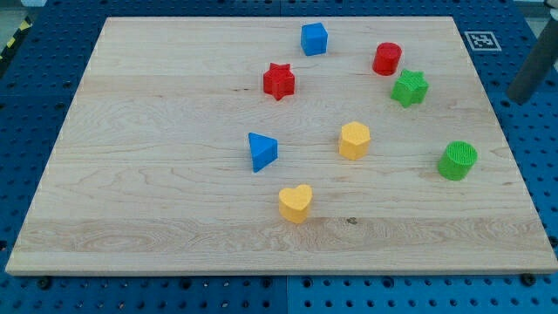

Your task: Move green circle towards bottom right

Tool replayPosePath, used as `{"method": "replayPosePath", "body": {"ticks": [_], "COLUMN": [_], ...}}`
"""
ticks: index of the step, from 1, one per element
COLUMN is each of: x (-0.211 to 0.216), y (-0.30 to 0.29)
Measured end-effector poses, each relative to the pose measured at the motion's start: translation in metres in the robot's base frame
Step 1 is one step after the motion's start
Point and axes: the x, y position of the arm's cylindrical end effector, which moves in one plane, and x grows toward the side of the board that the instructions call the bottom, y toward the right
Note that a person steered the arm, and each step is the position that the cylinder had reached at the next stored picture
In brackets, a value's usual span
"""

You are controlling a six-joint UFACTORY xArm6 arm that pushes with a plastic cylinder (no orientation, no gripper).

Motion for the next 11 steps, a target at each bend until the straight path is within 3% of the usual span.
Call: {"method": "replayPosePath", "body": {"ticks": [2,3,4,5,6,7,8,10,11], "x": [0.066,0.077,0.130,0.135,0.134,0.167,0.174,0.144,0.143], "y": [-0.096,-0.113,-0.098,-0.110,-0.166,-0.167,-0.139,-0.166,-0.143]}}
